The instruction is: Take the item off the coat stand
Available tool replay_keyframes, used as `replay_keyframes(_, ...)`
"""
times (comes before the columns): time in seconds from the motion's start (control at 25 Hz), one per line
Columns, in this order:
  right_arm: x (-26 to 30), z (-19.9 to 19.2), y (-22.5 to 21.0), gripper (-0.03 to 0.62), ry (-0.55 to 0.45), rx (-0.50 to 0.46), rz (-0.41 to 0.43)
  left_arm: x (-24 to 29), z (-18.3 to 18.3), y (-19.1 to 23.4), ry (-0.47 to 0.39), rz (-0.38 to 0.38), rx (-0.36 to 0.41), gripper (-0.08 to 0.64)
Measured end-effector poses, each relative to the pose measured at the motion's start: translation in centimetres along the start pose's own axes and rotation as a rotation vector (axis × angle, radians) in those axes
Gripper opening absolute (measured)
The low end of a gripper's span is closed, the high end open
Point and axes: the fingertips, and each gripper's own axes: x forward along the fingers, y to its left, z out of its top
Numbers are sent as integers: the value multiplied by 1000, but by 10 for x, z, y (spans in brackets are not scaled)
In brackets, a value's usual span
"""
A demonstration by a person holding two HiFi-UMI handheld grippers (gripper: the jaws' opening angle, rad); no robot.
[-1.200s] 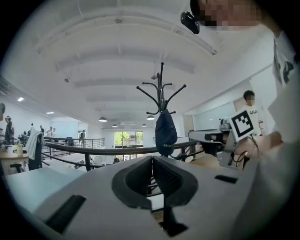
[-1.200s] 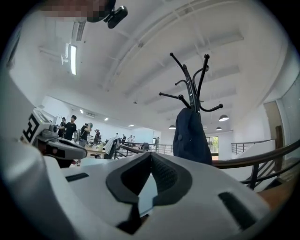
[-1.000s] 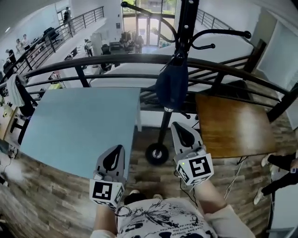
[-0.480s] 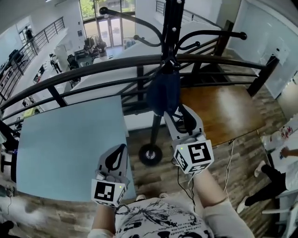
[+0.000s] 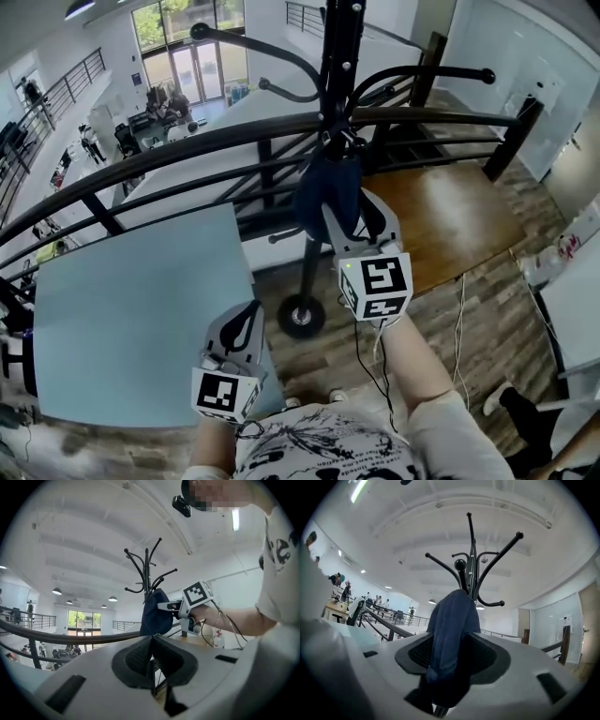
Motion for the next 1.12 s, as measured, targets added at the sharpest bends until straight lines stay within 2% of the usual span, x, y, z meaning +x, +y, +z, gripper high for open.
replay_keyframes(0.08, 4, -2, -2, 159, 16, 11, -14, 0, -3, 2, 10, -4, -1, 5)
replay_keyframes(0.16, 4, -1, -4, 72, 19, 16, -32, -1, -2, 3, 7, -4, -3, 5)
replay_keyframes(0.24, 3, 4, -5, 23, 7, 7, -46, 0, 0, 4, 0, -5, -3, 5)
replay_keyframes(0.6, -20, 31, -8, 5, -69, -26, -33, 3, 1, -5, -2, -7, 7, 5)
replay_keyframes(0.88, -68, 63, -4, 5, -160, -127, 2, 4, 6, -26, -15, 1, 15, 5)
replay_keyframes(1.12, -96, 51, -5, 6, -147, -116, 42, 9, 15, -36, -24, 11, 15, 5)
